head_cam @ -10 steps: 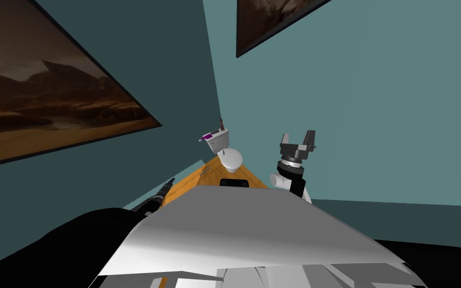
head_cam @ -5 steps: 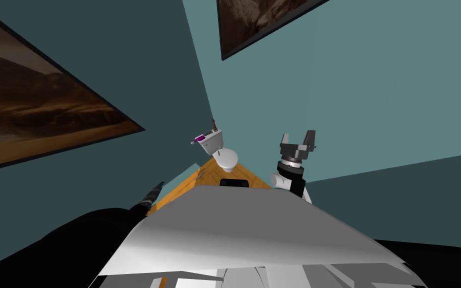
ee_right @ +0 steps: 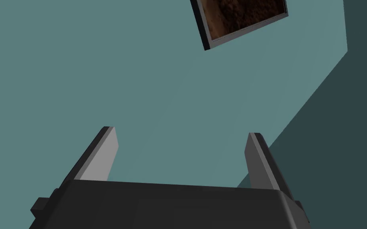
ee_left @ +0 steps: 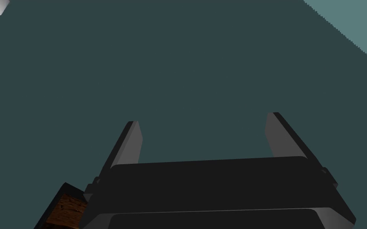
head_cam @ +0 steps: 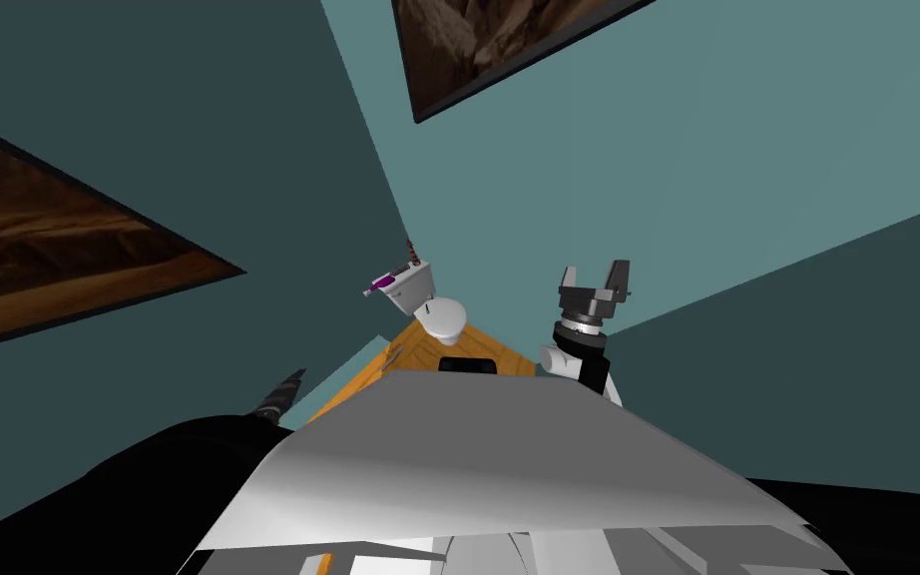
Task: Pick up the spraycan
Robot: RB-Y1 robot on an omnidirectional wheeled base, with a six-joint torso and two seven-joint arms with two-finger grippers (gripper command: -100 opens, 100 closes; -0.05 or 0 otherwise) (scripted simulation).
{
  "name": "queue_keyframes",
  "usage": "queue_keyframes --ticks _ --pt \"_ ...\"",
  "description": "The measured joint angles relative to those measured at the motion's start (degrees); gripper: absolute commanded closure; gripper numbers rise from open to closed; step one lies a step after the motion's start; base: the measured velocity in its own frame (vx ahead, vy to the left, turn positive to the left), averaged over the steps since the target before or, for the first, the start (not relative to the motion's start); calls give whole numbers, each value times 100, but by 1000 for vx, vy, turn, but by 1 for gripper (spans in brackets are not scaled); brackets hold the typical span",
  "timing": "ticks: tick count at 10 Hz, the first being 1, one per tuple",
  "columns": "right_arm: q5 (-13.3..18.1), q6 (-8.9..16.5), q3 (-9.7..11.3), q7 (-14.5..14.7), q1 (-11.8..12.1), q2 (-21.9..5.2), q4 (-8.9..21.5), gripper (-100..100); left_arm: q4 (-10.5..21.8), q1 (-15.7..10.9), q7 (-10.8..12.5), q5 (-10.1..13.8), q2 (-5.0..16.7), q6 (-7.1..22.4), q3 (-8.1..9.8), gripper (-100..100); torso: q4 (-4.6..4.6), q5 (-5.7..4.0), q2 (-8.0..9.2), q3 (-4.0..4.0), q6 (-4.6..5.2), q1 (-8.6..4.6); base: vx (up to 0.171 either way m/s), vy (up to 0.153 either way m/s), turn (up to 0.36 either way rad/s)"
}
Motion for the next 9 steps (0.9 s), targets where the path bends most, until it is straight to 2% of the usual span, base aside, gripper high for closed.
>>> queue_keyframes --ticks 4,5,6,9 --pt "0 0 0 0 1 0 0 0 530 -80 322 623 342 205 7 -100 -2 0 -7 -4 -2 -1 13 -28 -264" --pt "0 0 0 0 0 0 0 0 791 -142 421 788 438 215 -50 -100 -2 0 -10 -6 5 -2 21 -23 -194" --pt "0 0 0 0 1 0 0 0 851 -140 481 924 484 265 -26 -100 -2 0 -10 -6 -2 -1 33 -32 -405" --pt "0 0 0 0 0 0 0 0 1033 -71 705 1377 705 589 121 -100 -4 0 -18 -10 7 -1 36 -20 -222"
